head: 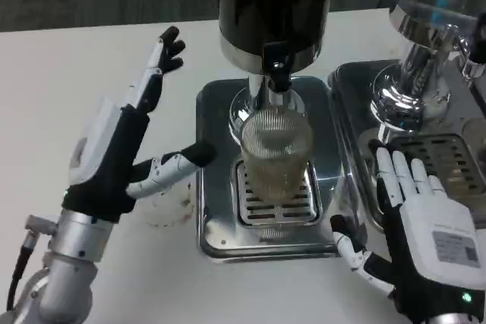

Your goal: Grasp the cup under the faucet to collect the drink, then remove the cup.

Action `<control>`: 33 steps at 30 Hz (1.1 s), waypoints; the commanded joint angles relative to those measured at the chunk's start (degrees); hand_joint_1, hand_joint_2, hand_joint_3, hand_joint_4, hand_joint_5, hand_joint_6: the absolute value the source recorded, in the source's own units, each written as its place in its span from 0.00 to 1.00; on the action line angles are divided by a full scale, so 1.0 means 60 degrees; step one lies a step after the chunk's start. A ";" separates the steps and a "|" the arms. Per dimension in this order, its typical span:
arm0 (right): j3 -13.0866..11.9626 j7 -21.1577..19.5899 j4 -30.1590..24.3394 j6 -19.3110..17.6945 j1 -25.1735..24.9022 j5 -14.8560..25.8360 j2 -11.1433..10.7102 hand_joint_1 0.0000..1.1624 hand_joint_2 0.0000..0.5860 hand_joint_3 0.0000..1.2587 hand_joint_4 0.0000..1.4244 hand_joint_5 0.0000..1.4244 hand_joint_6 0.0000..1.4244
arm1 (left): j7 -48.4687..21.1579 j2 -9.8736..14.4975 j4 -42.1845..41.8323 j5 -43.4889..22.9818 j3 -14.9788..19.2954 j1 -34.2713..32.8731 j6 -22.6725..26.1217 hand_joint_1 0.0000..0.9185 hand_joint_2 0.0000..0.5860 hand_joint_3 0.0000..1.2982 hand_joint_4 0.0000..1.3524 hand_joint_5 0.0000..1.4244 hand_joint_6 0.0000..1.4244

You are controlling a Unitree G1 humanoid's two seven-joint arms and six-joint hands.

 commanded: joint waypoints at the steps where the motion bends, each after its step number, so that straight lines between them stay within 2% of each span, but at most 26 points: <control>1: -0.0133 0.0158 -0.0009 -0.0204 -0.0099 0.0204 -0.0120 0.33 0.66 0.00 0.00 0.00 0.03 | -0.1523 0.0330 -0.1523 -0.1226 0.0334 0.0437 -0.0264 0.00 0.00 0.00 0.00 0.06 0.04; 6: -0.0129 0.0197 0.0027 -0.0271 -0.0150 0.0260 -0.0152 0.33 0.66 0.00 0.00 0.00 0.04 | -0.3284 0.0471 -0.2495 -0.2374 0.0365 0.0483 -0.0190 0.00 0.00 0.00 0.00 0.02 0.01; 12: -0.0105 0.0120 0.0055 -0.0242 -0.0140 0.0264 -0.0097 0.33 0.66 0.00 0.00 0.00 0.04 | -0.4603 0.0125 -0.2818 -0.3082 0.0536 0.0177 0.0034 0.00 0.00 0.00 0.00 0.05 0.04; 25: -0.0137 -0.0195 -0.0087 0.0019 0.0244 0.0039 0.0276 0.33 0.65 0.00 0.00 0.00 0.04 | -0.6051 -0.0762 -0.1956 -0.3118 0.0598 -0.0957 0.0128 0.00 0.00 0.00 0.00 0.12 0.08; 33: -0.0142 -0.0202 -0.0135 0.0060 0.0316 0.0031 0.0358 0.32 0.65 0.00 0.00 0.00 0.04 | -0.6856 -0.0823 -0.2212 -0.3506 0.0561 -0.0808 0.0015 0.00 0.00 0.06 0.04 0.19 0.14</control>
